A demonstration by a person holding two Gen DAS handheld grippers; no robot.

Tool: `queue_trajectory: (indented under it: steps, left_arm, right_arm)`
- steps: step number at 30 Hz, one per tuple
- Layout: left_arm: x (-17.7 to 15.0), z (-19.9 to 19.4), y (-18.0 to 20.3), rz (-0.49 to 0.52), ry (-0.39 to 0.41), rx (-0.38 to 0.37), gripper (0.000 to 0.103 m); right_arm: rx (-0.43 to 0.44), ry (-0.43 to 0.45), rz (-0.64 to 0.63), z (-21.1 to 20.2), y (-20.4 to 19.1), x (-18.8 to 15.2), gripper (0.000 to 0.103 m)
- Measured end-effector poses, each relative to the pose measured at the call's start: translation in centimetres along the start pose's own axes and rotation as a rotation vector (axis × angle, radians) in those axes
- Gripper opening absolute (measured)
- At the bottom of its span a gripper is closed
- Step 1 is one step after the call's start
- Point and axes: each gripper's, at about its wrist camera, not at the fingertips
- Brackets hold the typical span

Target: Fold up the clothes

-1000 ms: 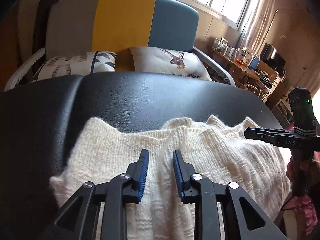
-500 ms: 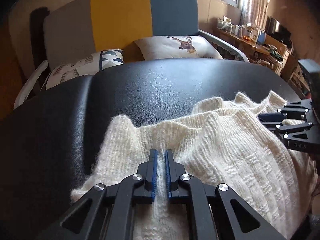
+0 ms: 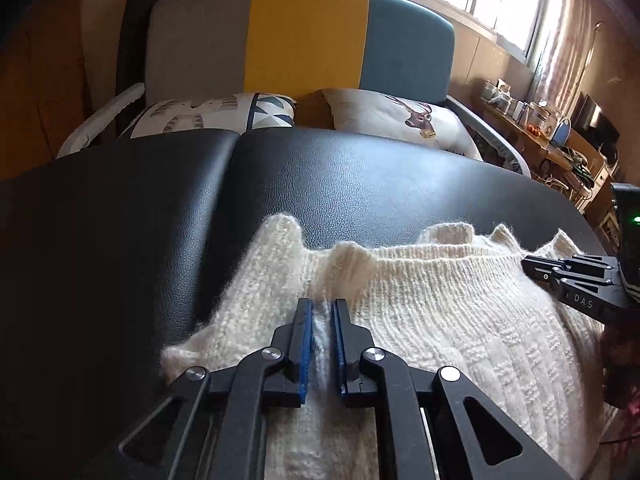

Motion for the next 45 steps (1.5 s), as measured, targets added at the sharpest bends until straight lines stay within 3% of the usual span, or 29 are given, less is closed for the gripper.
queue_trajectory:
  steps: [3, 4, 7, 11, 14, 17, 21, 23, 24, 25, 28, 30, 35, 37, 41, 43, 45]
  left_arm:
    - [1.2, -2.3, -0.1, -0.004, 0.080, -0.038, 0.013]
    - [1.7, -3.1, 0.0, 0.025, 0.100, -0.032, 0.018]
    - [2.8, -3.7, -0.5, 0.102, 0.103, 0.020, 0.022]
    - [2.8, -2.6, -3.0, 0.106, 0.029, 0.074, 0.022]
    - [2.0, -2.0, -4.6, 0.068, -0.013, 0.028, 0.022]
    - [1.9, -1.9, -3.9, 0.115, -0.016, -0.037, 0.023]
    - [2.1, -1.0, -1.4, 0.269, -0.044, -0.013, 0.023]
    - [1.8, -0.3, -0.6, 0.331, -0.065, 0.048, 0.021]
    - [1.6, -0.1, -0.7, 0.332, -0.063, 0.072, 0.011]
    - [1.3, 0.1, -0.8, 0.326, -0.060, 0.095, 0.007]
    - [0.2, 0.8, -4.4, 0.076, -0.060, 0.118, 0.007]
    - [-0.8, 1.1, -5.9, -0.037, -0.058, 0.071, 0.007]
    - [-0.5, 0.3, -5.8, -0.045, -0.056, 0.060, 0.008]
    - [0.0, -0.8, -5.8, -0.058, -0.049, 0.097, 0.019]
    - [0.1, -4.3, -5.2, -0.088, 0.022, 0.136, 0.026]
    - [-0.7, -6.1, -4.1, -0.088, 0.057, 0.096, 0.035]
    - [-1.6, -7.5, -2.5, -0.073, 0.085, 0.039, 0.035]
  right_arm:
    - [0.068, -0.002, 0.051, -0.4, 1.0, 0.0, 0.011]
    - [0.103, -0.011, 0.073, -0.6, 1.4, 0.1, 0.017]
    - [0.156, -0.033, 0.136, -0.7, 2.3, 0.1, 0.018]
    - [0.170, -0.007, 0.152, -1.9, 2.4, 0.1, 0.018]
    - [0.214, 0.089, 0.116, -4.8, 1.0, 0.3, 0.021]
    - [0.300, 0.021, 0.024, -5.2, -2.2, 0.2, 0.021]
    - [0.311, -0.082, -0.018, -3.2, -5.8, -0.5, 0.021]
    - [0.283, -0.117, -0.022, -1.7, -6.6, -0.8, 0.021]
    - [0.271, -0.128, -0.017, -1.1, -6.9, -0.9, 0.021]
    - [0.265, -0.120, -0.005, -0.9, -7.0, -1.1, 0.021]
    - [0.210, -0.056, 0.030, -0.3, -6.4, -1.8, 0.019]
    - [0.237, -0.037, 0.085, 0.1, -5.4, -2.2, 0.018]
    - [0.235, -0.031, 0.075, 0.0, -5.4, -2.1, 0.018]
    - [0.247, -0.032, 0.087, -0.3, -5.2, -2.0, 0.019]
    - [0.322, -0.013, 0.160, -3.4, -3.1, -2.2, 0.021]
    - [0.348, 0.025, 0.199, -6.0, -1.0, -3.1, 0.021]
    - [0.340, 0.058, 0.241, -8.6, 1.9, -4.4, 0.021]
Point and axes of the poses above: each gripper's, at about its wrist camera, not at the fingertips, and z roughly the way its jaws point, y to its right, x to its top, and after that the axes turned 15 degrees about z, right-handed
